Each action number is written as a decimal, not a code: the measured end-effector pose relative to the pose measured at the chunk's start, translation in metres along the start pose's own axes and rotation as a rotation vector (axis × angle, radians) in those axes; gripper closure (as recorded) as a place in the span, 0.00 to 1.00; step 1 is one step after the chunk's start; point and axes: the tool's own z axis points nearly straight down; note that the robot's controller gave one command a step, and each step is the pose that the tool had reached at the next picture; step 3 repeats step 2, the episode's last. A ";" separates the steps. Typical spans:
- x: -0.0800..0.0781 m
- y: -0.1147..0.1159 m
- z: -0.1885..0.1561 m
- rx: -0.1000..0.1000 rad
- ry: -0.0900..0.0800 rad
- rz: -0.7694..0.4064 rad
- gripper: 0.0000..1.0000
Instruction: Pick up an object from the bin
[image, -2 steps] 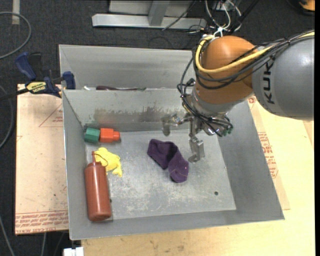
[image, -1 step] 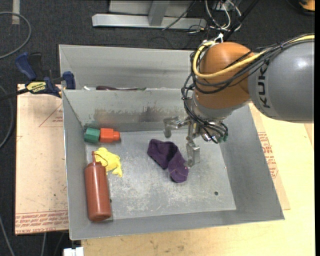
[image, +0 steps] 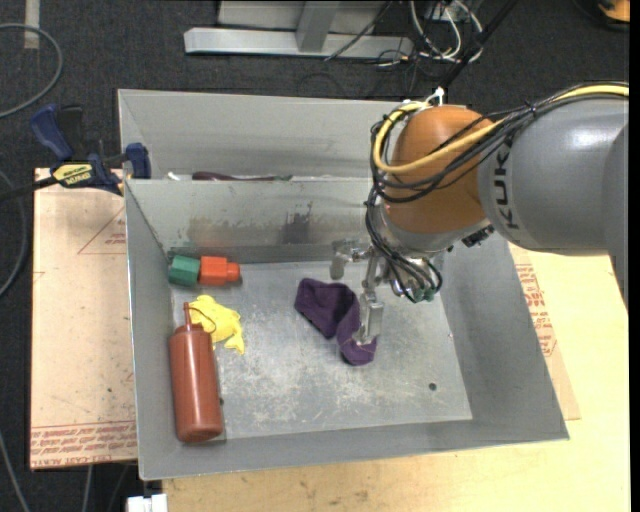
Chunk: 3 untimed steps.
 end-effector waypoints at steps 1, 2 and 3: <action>0.005 0.019 0.018 0.000 0.005 -0.124 0.00; -0.002 0.010 0.074 -0.001 -0.002 -0.250 1.00; -0.002 0.010 0.074 -0.001 -0.002 -0.250 1.00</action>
Offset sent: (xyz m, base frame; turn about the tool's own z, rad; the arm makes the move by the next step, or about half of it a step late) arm 0.0013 0.0098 -0.0743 -0.2529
